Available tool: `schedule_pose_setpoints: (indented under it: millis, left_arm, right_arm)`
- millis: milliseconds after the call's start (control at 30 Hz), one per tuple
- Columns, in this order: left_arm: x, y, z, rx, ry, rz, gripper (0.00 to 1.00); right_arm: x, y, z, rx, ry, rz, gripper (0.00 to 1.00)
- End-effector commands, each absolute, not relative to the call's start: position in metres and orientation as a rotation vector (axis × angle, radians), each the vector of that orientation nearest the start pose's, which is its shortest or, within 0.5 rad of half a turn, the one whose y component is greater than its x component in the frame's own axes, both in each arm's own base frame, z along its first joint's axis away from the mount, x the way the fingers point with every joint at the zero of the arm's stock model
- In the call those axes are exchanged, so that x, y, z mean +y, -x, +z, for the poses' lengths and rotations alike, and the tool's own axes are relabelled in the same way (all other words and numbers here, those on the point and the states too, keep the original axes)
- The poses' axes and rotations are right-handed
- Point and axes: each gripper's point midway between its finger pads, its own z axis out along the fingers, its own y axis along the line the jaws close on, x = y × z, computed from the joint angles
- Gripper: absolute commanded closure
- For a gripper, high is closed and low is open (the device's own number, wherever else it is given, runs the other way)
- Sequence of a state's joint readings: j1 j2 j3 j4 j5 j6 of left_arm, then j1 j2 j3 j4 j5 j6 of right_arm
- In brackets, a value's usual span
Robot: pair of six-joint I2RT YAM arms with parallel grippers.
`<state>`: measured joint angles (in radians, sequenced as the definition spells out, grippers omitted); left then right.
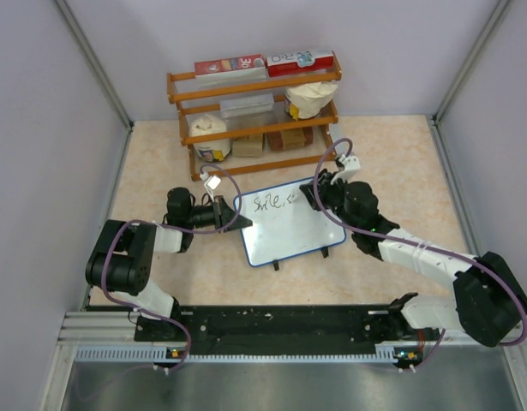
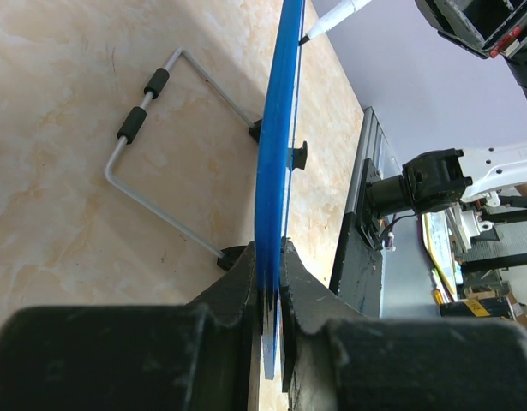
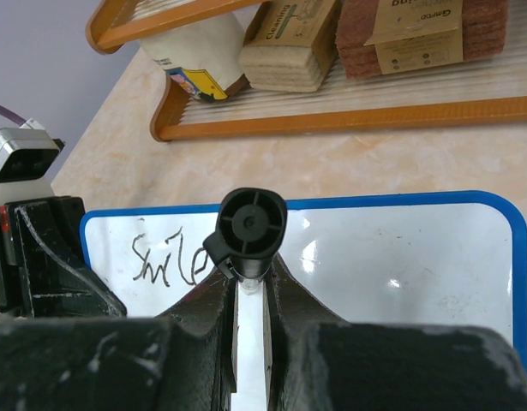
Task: Write a sentence on the whiteboard
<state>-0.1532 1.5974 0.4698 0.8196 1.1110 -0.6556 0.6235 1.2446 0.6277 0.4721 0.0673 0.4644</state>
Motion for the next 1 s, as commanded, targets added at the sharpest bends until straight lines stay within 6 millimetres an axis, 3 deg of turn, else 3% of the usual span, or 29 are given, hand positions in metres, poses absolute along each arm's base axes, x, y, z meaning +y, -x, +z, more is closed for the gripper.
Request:
schedule_pose_setpoints:
  millis: [0,467,700,967]
  left_arm:
    - [-0.211,-0.282,0.109,1.957,-0.350,-1.510,1.00]
    - [-0.211,-0.282,0.108,1.960,-0.348,-1.513,1.00]
    - [-0.212,-0.282,0.108,1.960,-0.349,-1.515,1.00]
    - [-0.212,-0.282,0.108,1.958,-0.352,-1.513,1.00]
  right_arm:
    - [0.247,-0.329,0.194,1.773,0.110,0.751,1.00]
    - [0.255,-0.333,0.203,1.751,0.066,0.820,1.00]
    - [0.237,-0.327,0.234,1.646,0.030,0.859,1.00]
    - [0.229,-0.333,0.242,1.632,0.014,0.877,1.00]
